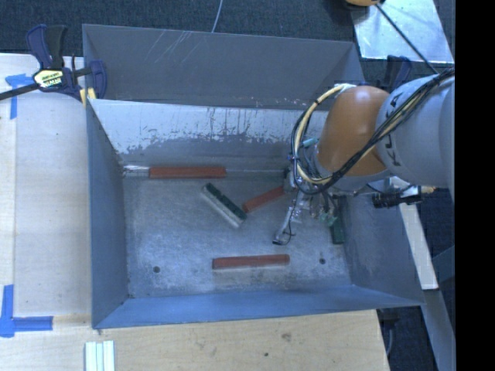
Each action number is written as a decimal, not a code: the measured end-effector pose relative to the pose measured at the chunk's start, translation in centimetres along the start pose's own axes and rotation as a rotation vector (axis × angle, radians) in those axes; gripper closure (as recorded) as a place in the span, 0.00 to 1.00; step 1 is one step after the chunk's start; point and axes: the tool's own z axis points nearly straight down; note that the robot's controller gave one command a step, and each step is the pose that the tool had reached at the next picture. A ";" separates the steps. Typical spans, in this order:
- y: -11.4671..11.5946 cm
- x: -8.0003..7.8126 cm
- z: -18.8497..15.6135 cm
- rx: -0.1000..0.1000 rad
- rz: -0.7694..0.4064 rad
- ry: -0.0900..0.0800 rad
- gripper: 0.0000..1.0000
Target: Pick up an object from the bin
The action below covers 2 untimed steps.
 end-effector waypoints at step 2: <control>7.6 -0.6 -0.3 -0.001 0.002 0.000 1.00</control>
Offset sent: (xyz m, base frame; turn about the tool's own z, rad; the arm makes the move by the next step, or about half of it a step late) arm 0.0000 0.0000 0.0000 0.0000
